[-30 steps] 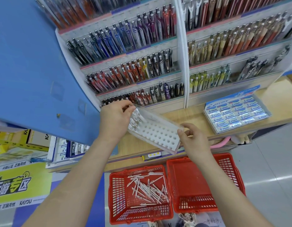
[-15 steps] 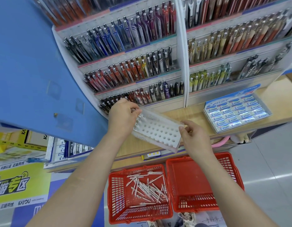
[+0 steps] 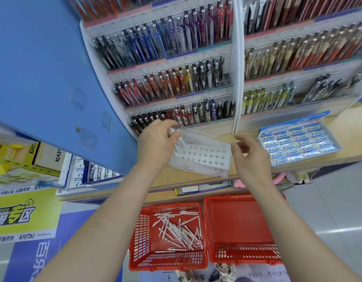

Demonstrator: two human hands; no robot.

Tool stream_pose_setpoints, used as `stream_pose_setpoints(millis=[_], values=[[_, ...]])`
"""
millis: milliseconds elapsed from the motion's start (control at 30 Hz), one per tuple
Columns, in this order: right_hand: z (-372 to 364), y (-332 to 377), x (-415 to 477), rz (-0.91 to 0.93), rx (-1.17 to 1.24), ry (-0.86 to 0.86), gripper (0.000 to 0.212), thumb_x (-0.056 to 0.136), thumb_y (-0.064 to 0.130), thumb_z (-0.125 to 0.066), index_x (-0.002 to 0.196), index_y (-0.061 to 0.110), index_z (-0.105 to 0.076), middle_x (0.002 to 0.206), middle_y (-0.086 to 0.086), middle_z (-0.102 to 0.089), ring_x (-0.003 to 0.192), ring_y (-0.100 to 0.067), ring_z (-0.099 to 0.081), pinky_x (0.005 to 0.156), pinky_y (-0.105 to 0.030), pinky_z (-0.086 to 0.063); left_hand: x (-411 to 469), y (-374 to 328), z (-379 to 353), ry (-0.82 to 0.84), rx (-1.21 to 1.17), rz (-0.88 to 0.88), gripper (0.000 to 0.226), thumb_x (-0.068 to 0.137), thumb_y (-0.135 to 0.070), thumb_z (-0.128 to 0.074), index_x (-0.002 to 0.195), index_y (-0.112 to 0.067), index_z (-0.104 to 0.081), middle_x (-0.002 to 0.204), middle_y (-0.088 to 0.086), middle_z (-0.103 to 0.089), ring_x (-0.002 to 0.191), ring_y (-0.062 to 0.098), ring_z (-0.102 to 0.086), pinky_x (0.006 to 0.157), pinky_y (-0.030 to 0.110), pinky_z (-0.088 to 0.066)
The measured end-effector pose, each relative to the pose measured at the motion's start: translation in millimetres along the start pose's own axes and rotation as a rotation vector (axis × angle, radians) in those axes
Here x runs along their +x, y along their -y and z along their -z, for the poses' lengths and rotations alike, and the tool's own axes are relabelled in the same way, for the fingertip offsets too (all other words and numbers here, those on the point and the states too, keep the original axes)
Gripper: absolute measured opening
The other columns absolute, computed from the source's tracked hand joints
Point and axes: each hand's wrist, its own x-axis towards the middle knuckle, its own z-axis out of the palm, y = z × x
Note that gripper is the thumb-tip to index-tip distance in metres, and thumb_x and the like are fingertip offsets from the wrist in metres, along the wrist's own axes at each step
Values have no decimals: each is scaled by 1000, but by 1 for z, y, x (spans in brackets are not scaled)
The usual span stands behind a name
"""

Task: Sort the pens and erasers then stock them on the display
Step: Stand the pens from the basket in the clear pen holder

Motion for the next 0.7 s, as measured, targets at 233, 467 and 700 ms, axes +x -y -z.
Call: stream_pose_setpoints(millis=[233, 467, 700], values=[[13, 38, -44, 207, 172, 151, 17, 89, 14, -58, 98, 25, -68, 73, 9, -66, 69, -8, -61, 69, -28, -49, -83, 26, 28, -70, -231, 127, 13, 90, -26, -61, 88, -20, -73, 73, -11, -67, 70, 10, -62, 69, 29, -48], [-61, 17, -102, 332, -123, 652, 20, 86, 10, -60, 95, 25, -70, 66, 18, -61, 60, -1, -55, 61, -20, -37, -216, 131, 0, 53, -169, 518, 17, 89, -14, -60, 99, -21, -72, 94, -3, -72, 85, 16, -64, 78, 28, -48], [-195, -90, -166, 232, -415, 993, 19, 88, 14, -60, 99, 28, -67, 73, 19, -59, 67, 3, -53, 69, -19, -41, -323, 238, -97, 152, -207, 740, 22, 90, -9, -53, 101, -13, -71, 96, 4, -72, 88, 24, -65, 70, 28, -43]])
